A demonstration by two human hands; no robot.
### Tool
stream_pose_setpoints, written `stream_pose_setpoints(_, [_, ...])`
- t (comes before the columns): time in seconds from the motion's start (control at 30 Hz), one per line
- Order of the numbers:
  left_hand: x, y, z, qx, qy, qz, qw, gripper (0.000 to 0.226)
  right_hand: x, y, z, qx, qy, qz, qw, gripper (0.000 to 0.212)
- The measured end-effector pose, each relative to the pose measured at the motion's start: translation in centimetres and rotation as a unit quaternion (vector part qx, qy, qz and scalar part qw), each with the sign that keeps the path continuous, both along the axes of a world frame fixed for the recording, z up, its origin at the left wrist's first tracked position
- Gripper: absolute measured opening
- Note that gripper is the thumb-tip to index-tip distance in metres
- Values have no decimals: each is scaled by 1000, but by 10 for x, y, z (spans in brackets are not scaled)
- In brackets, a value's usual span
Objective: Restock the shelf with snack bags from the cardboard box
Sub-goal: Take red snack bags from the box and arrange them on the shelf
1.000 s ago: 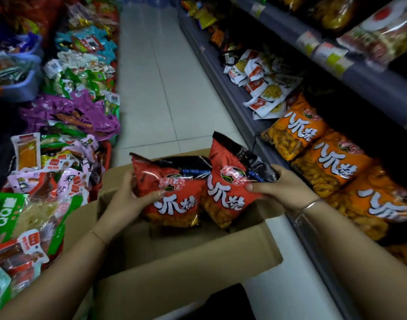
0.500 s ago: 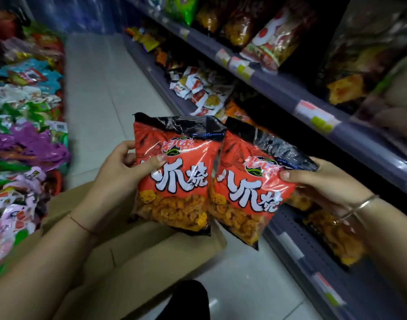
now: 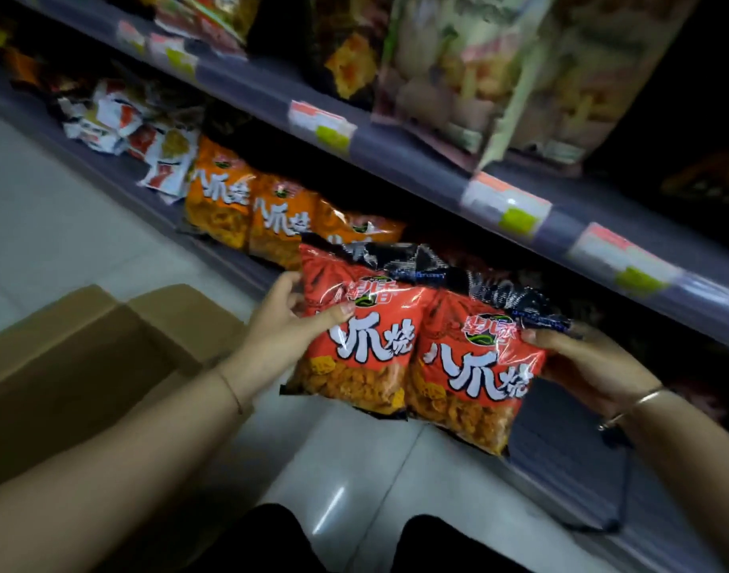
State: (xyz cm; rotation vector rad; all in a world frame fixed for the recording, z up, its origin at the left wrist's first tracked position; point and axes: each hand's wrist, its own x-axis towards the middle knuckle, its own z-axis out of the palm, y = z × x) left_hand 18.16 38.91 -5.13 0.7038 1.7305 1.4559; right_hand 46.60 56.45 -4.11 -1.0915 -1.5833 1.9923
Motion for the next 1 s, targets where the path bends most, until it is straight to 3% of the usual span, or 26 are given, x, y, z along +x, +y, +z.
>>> stream_pose_setpoints(0.1, [22,34,-5,-3,22,-51,998,62,37,4,-11,-1,1,-70,998,28])
stream_pose_setpoints(0.23, [57,75,-14,4,27,-110,994,57,84,9,-20,18,-15,-175,984,69])
stream_pose_setpoints(0.27, [67,84,-16,5,25,-125,992,58,94,11,-21,23,-21,-205,978,64])
stream_pose_setpoints(0.37, [98,113,-20,10,21,-147,989,64,121,14,-24,27,-11,-280,960,10])
stream_pose_setpoints(0.43, [117,133,-21,14,32,-154,987,73,140,18,-28,31,-17,-328,944,6])
stream_pose_setpoints(0.67, [150,173,-40,-2,105,-175,979,90,176,39,-43,60,0,-358,932,18])
stream_pose_setpoints(0.77, [148,172,-51,-25,142,-174,974,83,175,42,-44,55,23,-359,932,50])
stream_pose_setpoints(0.83, [147,170,-58,-35,156,-171,972,89,176,41,-46,67,18,-357,931,59])
stream_pose_setpoints(0.9, [146,168,-61,-38,161,-158,973,97,176,40,-44,89,-3,-352,932,51])
stream_pose_setpoints(1.0, [150,168,-58,-34,168,-147,974,79,180,41,-46,132,-24,-355,925,36])
